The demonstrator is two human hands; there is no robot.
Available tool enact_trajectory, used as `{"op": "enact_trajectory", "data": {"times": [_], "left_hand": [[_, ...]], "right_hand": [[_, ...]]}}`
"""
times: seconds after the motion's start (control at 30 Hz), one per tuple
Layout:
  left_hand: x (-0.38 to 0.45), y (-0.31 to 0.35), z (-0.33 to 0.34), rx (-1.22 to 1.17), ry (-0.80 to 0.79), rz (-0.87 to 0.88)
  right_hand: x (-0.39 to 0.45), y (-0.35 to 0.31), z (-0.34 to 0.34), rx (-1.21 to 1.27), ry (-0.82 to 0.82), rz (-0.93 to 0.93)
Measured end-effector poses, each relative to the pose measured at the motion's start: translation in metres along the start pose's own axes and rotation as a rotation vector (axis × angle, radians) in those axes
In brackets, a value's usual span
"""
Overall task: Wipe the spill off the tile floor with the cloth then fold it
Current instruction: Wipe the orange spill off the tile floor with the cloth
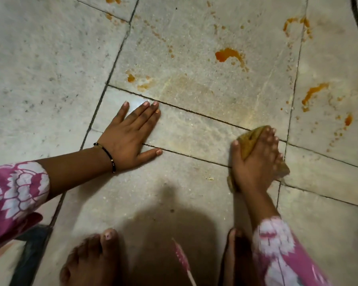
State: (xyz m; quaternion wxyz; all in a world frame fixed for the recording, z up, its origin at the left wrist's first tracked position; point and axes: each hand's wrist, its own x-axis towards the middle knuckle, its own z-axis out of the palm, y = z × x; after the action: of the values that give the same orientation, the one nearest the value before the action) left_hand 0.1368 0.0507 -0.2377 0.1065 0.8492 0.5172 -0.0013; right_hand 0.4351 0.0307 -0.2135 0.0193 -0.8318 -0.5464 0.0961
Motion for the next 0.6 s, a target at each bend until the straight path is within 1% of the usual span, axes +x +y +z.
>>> {"op": "enact_trajectory", "data": {"times": [0.07, 0.1, 0.17, 0.23, 0.3, 0.33, 0.37, 0.47, 0.53, 0.6], "left_hand": [[0.001, -0.001, 0.0, 0.004, -0.002, 0.004], [0.001, -0.001, -0.001, 0.004, -0.009, 0.001], [0.001, -0.002, -0.001, 0.002, -0.016, 0.001], [0.001, -0.002, -0.002, -0.008, -0.008, 0.002], [0.0, -0.001, -0.002, -0.02, -0.003, 0.003], [0.0, -0.001, -0.003, -0.022, -0.004, 0.002], [0.0, -0.001, -0.002, -0.023, -0.002, 0.002], [0.0, -0.002, -0.001, -0.025, 0.005, 0.004], [-0.001, -0.003, 0.0, -0.028, 0.009, 0.005], [0.0, -0.003, 0.0, -0.027, 0.015, 0.01]], "right_hand": [[0.032, -0.023, -0.001, -0.001, 0.016, 0.027], [0.041, -0.039, 0.0, -0.011, 0.007, -0.005], [0.043, -0.074, 0.008, -0.023, -0.02, -0.162], [0.025, -0.097, 0.013, -0.043, -0.042, -0.376], [-0.007, -0.091, 0.014, -0.048, -0.089, -0.561], [-0.022, -0.078, 0.012, -0.048, -0.109, -0.599], [-0.034, -0.061, 0.01, -0.048, -0.113, -0.581], [-0.031, -0.022, 0.006, -0.015, -0.044, -0.321], [-0.001, -0.026, 0.006, -0.01, -0.002, -0.215], [0.035, -0.048, 0.007, -0.011, 0.018, -0.175]]}}
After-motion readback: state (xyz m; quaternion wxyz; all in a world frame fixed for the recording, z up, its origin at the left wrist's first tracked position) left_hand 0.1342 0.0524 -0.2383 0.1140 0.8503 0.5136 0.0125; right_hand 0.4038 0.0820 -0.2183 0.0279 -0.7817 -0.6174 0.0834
